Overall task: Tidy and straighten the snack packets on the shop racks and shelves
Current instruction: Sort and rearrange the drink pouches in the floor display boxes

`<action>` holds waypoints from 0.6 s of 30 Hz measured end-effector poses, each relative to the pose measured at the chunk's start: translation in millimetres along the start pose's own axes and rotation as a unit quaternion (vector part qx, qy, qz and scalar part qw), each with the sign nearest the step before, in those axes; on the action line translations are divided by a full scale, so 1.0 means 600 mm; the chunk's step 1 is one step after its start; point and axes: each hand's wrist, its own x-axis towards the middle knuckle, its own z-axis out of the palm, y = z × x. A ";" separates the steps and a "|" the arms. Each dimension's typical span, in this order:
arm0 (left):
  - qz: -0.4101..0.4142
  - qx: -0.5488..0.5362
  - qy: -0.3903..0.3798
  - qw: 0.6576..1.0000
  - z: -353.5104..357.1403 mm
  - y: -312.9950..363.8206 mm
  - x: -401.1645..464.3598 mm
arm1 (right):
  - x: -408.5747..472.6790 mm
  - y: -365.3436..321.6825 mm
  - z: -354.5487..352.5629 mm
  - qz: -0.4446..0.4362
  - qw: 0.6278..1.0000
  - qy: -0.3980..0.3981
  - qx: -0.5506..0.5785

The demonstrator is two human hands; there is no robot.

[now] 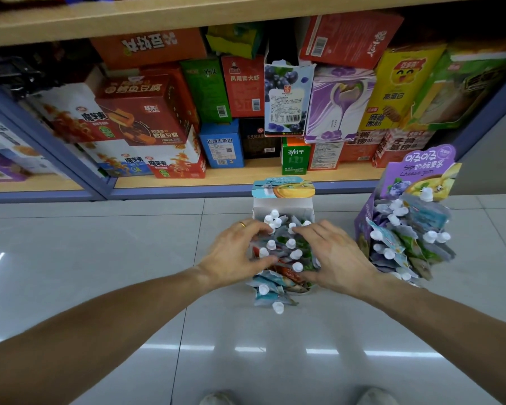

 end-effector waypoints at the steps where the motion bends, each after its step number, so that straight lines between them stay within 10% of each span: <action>1: 0.006 0.019 -0.016 1.000 0.003 -0.001 -0.002 | 0.001 0.000 -0.001 0.002 1.000 0.005 0.003; 18: 0.001 0.166 -0.109 0.980 0.011 0.018 0.019 | 0.046 -0.062 0.021 -0.003 0.989 -0.049 -0.138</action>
